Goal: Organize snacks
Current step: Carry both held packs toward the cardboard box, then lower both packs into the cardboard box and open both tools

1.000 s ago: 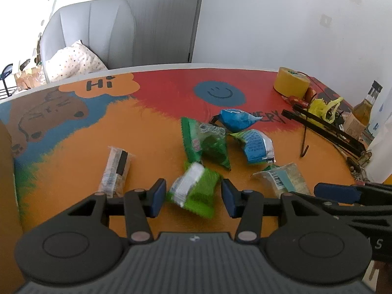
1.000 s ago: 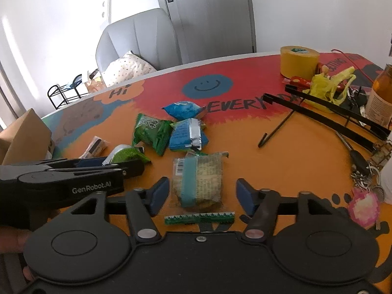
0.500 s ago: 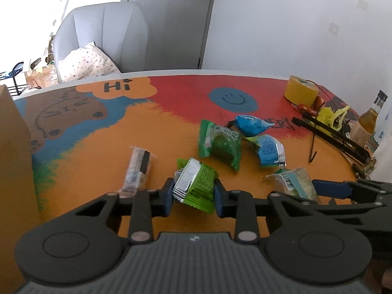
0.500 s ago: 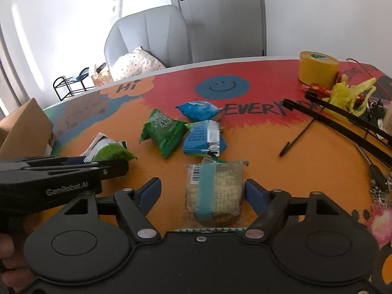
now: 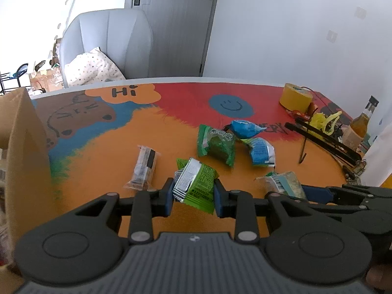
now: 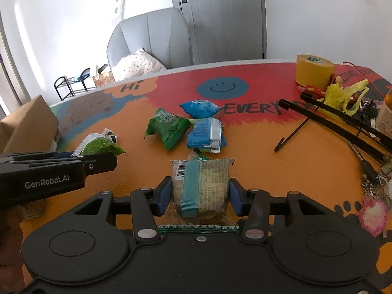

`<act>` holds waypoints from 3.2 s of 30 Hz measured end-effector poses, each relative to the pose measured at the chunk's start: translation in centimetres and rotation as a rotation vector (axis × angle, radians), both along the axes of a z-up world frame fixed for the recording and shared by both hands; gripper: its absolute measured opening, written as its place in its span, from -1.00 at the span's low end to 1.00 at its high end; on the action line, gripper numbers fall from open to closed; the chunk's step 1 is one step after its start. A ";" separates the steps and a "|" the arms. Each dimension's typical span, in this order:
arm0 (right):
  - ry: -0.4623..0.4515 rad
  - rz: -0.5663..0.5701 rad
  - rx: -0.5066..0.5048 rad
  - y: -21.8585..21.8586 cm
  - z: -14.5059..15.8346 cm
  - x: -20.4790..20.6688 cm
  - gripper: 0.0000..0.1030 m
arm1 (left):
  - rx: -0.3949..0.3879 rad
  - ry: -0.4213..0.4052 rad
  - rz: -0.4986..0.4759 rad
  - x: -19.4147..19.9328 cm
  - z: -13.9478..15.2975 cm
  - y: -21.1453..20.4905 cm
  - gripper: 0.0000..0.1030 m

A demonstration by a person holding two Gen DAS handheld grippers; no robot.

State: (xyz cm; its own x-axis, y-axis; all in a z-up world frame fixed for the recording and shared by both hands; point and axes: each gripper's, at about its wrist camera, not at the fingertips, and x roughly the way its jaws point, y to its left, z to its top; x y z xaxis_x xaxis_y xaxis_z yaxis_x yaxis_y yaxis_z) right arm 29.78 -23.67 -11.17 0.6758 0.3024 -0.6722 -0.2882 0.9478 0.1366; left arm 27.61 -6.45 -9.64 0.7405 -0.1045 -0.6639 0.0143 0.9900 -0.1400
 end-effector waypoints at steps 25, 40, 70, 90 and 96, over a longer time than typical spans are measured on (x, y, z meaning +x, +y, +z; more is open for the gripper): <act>-0.182 0.102 0.075 3.5 7.2 -2.9 -0.09 | 0.000 -0.177 0.062 -5.4 7.7 3.0 -0.40; -0.234 0.188 0.089 7.4 9.6 -3.0 -0.10 | 0.010 -0.223 0.141 -7.4 10.6 7.3 -0.40; -0.222 0.373 0.096 17.4 10.6 -2.6 -0.10 | -0.013 -0.161 0.409 -8.1 10.1 20.0 -0.39; -0.233 0.497 0.100 23.5 11.6 -1.4 -0.05 | -0.053 -0.143 0.501 -8.7 9.9 24.2 -0.03; -0.239 0.456 0.106 22.4 12.1 -1.2 0.11 | -0.058 -0.154 0.536 -9.4 10.2 24.5 0.42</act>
State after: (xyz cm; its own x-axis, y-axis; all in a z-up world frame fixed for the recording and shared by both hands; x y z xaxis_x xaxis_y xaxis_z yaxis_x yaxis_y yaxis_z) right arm 28.55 -1.24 0.93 0.5903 0.6596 -0.4653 -0.7030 0.7034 0.1054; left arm 18.21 18.07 0.55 0.7882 0.2804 -0.5479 -0.4646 0.8550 -0.2307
